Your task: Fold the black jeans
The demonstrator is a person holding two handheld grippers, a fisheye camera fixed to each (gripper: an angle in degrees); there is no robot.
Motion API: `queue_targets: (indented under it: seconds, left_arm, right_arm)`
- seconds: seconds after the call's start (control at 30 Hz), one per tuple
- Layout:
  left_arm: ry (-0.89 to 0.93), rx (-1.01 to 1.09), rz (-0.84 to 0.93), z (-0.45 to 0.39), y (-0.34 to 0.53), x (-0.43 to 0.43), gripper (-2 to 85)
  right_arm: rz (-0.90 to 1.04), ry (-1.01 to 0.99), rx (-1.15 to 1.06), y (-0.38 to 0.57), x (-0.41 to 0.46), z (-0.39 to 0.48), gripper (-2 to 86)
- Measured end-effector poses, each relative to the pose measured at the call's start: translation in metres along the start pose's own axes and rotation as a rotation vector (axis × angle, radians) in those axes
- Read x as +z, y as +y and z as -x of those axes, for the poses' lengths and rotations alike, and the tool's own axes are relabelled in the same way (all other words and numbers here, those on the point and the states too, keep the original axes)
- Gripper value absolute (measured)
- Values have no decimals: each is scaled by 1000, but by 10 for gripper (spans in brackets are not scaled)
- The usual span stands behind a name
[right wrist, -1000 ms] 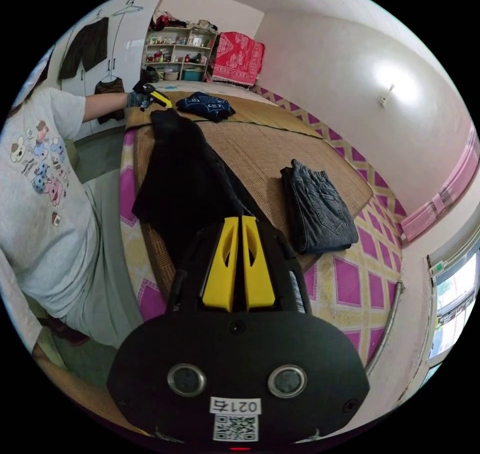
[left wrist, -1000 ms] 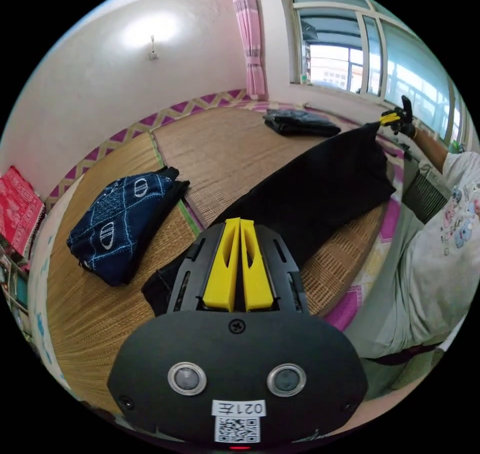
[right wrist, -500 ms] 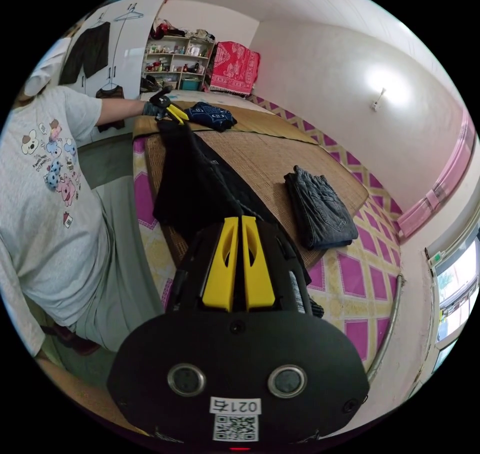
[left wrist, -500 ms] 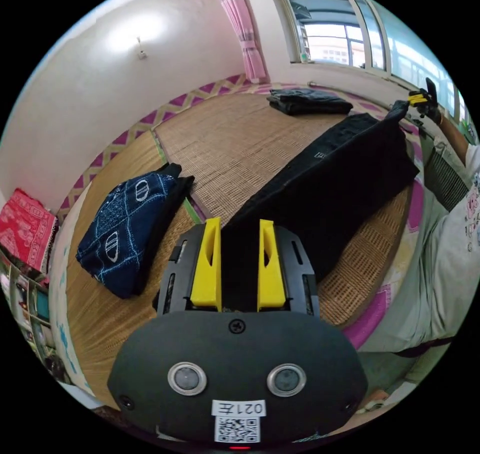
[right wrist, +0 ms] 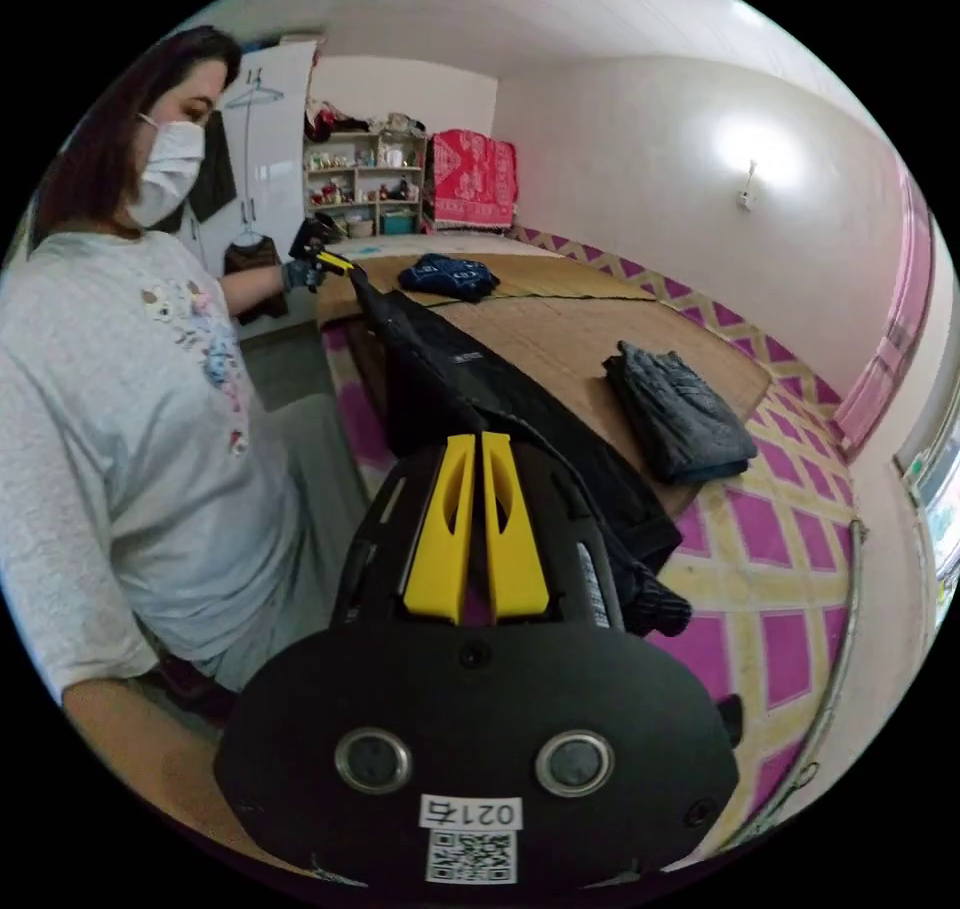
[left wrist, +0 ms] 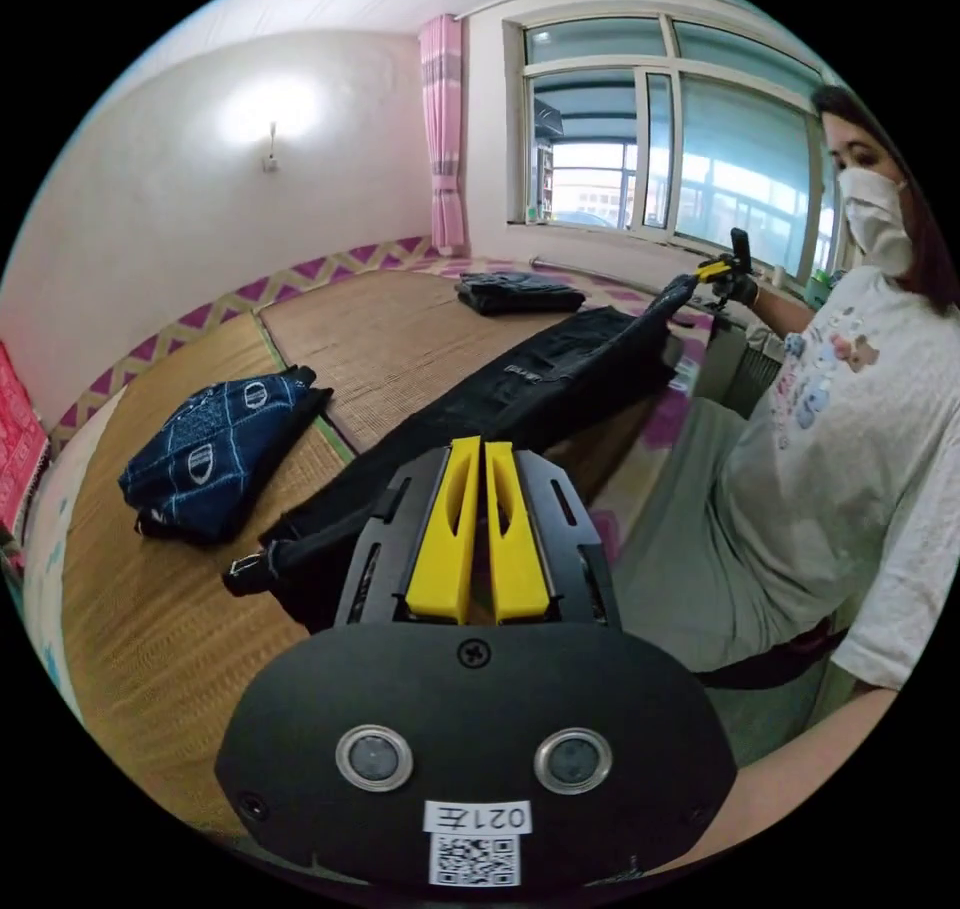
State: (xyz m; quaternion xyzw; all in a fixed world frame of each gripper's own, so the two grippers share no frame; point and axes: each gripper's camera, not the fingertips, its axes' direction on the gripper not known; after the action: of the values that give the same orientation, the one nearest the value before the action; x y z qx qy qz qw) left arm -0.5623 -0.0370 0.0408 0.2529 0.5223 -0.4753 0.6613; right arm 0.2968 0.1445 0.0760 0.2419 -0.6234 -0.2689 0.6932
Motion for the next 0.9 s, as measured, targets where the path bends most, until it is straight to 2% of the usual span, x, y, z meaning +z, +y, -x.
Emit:
queue_targets:
  seconds: [0.1, 0.27, 0.43, 0.5, 0.6, 0.7, 0.77, 0.8, 0.9]
  left_arm:
    - [35, -86, 11, -25, 46, -13, -9]
    - [112, -343, 26, -22, 122, 2, -8]
    - [178, -397, -104, 4, 119, -22, 0]
    - [189, -416, -131, 18, 110, -29, 10]
    - [275, -442, -142, 44, 101, -31, 28]
    - [339, -429, -12, 61, 96, -20, 28]
    - [279, -467, 171, 73, 104, -8, 21]
    - [271, -490, 194, 78, 108, -7, 15]
    - [187, -637, 117, 101, 126, -27, -4]
  right_arm:
    - [40, -91, 49, 41, 17, 13, -7]
    - [110, -167, 190, 89, 60, 8, -6]
    - [177, -223, 252, 92, 78, -8, 15]
    - [258, -261, 221, 80, 75, -17, 58]
    - [162, -220, 240, 63, 56, -41, 74]
    - [66, -154, 294, 46, 47, -72, 74]
    - [81, -71, 336, 37, 56, -93, 74]
    - [96, -18, 360, 32, 65, -108, 73]
    - [114, 14, 403, 19, 92, -143, 73]
